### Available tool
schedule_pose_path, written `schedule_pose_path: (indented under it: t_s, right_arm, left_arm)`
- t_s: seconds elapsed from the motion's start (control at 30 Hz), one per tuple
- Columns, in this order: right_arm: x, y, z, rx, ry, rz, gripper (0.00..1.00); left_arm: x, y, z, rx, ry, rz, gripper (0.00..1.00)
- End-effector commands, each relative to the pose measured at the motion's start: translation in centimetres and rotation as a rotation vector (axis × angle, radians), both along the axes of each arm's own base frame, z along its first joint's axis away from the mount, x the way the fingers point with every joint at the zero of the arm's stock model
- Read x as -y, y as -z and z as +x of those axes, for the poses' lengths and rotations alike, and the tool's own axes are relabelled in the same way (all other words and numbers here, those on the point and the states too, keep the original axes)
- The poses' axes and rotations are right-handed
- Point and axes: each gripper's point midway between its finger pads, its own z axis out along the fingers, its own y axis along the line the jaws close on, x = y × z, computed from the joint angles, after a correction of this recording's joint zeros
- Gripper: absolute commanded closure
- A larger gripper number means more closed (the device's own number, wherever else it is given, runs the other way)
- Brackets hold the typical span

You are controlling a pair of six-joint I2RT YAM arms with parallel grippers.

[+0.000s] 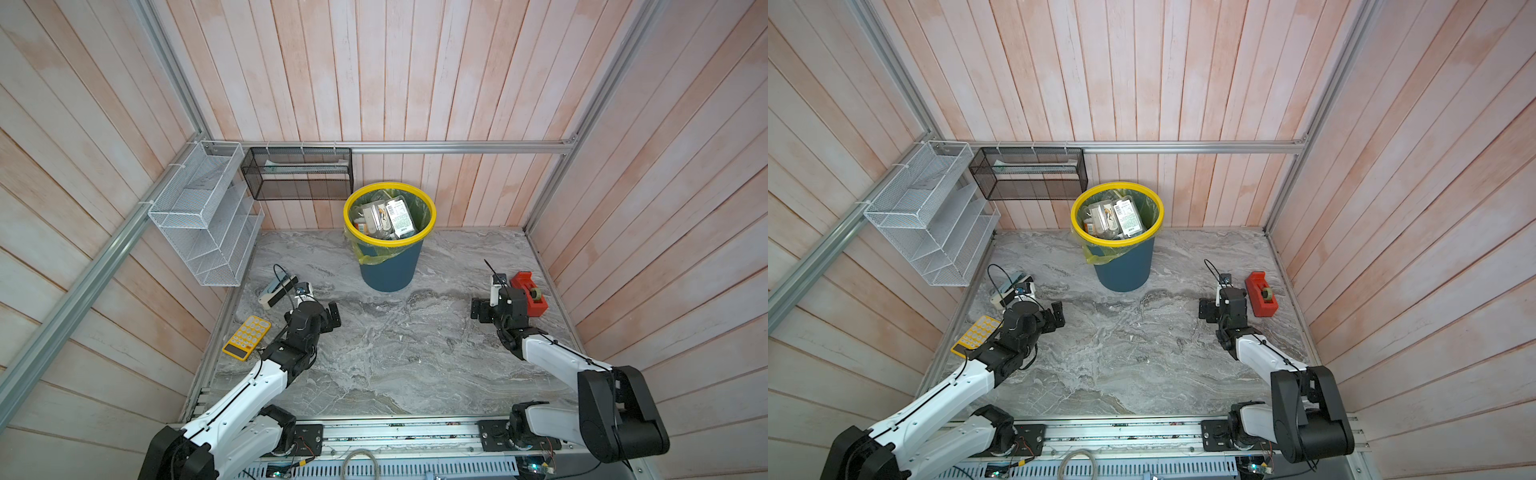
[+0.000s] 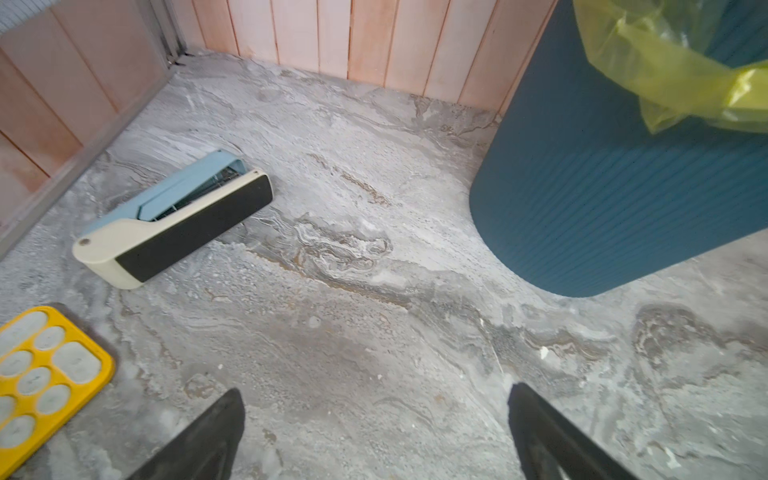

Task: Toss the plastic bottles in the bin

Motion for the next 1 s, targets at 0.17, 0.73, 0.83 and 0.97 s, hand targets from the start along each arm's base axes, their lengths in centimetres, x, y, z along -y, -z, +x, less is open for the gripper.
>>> schedule_pose_path:
  t_s: [0.17,0.73,0.83,0.97]
  right_arm:
    - [0.4,-0.8,2.0,0.160,0.038,0.005,0.08]
    - [0.9,-4.7,0.7,0.416,0.049,0.021,0.13]
    - [1.9,-5.8,-0.4,0.472,0.078,-0.039,0.13]
    - [3.3,-5.5,-0.4,0.468,0.119,-0.061,0.13]
  left_arm:
    - [-2.7,-2.7,1.0,0.110,-0.091,0.169,0.00]
    - [-7.3,-1.7,0.9,0.137,-0.297,0.292,0.00]
    - [-8.0,-2.1,1.0,0.151,-0.324,0.296,0.00]
    - [-8.8,-2.2,1.0,0.179,-0.342,0.297,0.00]
